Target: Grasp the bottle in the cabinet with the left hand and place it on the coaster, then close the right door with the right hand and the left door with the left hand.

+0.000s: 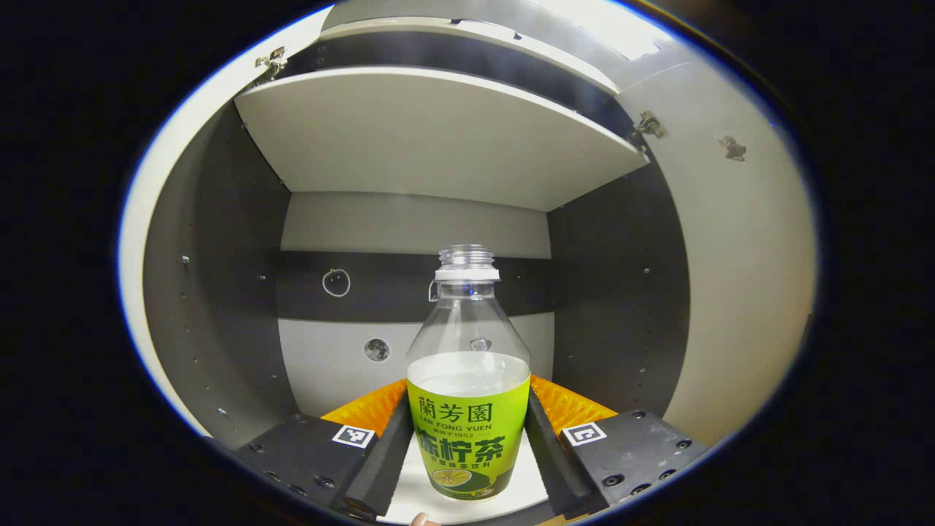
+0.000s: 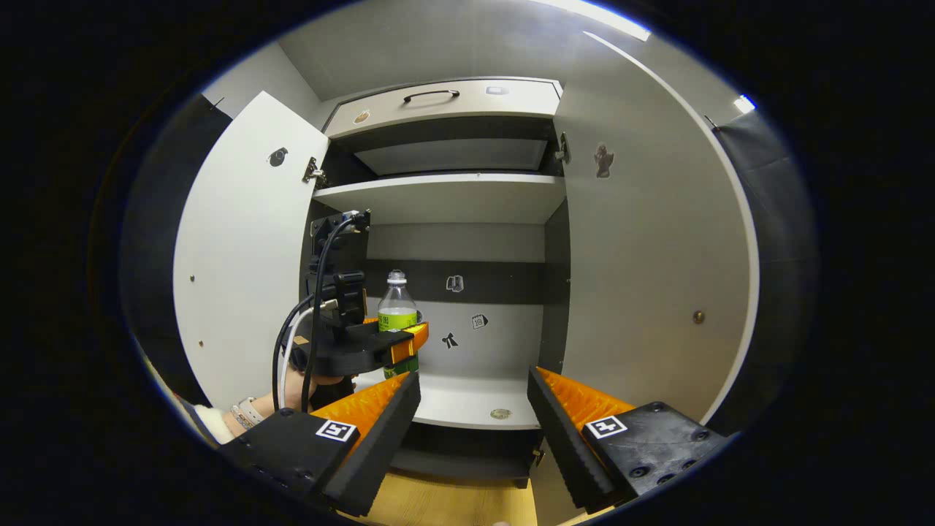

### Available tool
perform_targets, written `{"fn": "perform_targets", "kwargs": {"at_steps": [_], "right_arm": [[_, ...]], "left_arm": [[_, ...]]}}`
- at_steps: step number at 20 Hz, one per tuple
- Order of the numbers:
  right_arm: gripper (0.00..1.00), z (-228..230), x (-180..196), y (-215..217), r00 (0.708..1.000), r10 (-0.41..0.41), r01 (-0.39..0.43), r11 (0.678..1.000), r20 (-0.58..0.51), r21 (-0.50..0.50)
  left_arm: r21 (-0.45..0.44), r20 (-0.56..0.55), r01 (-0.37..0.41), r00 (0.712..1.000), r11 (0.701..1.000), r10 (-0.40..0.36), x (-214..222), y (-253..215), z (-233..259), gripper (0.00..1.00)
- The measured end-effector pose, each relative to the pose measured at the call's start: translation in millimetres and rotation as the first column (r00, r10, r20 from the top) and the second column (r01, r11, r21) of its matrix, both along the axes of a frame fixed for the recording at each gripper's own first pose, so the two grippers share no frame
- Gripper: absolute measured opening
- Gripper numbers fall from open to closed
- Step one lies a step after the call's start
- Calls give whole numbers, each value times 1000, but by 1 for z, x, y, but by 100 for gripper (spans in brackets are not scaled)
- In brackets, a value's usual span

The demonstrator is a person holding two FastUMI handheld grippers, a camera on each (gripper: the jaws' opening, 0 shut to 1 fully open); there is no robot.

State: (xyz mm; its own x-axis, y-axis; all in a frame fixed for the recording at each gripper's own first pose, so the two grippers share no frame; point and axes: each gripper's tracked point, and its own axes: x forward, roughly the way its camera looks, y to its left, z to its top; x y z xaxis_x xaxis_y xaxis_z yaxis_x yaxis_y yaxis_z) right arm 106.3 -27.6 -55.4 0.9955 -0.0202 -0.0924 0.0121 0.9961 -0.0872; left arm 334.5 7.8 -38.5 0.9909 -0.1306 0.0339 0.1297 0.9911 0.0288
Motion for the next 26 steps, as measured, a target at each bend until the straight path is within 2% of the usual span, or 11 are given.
{"fn": "perform_targets", "kwargs": {"at_steps": [8,14,20,22,23,25,26], "right_arm": [[98,20,-68,19,1000,-30,30,999,9,13],[98,31,-106,16,997,-76,76,997,33,1],[98,37,-132,-2,988,-143,144,989,51,-25],[98,35,-135,-7,987,-153,154,988,45,-28],[94,34,-135,-9,987,-156,157,987,45,-30],[98,31,-135,-14,987,-156,157,987,42,-30],[94,29,-134,-15,988,-153,154,988,38,-29]], "left_arm": [[-25,-20,10,1000,1000,-11,-99,4,9,78],[-65,-46,38,998,997,-41,-168,-4,0,79],[-86,-78,102,991,991,-109,-226,-29,-47,78],[-86,-89,115,989,990,-122,-239,-36,-63,79],[-89,-89,125,987,988,-133,-244,-41,-70,78],[-88,-96,135,985,987,-143,-251,-48,-85,78],[-87,-100,136,984,987,-144,-254,-51,-92,79]]}}
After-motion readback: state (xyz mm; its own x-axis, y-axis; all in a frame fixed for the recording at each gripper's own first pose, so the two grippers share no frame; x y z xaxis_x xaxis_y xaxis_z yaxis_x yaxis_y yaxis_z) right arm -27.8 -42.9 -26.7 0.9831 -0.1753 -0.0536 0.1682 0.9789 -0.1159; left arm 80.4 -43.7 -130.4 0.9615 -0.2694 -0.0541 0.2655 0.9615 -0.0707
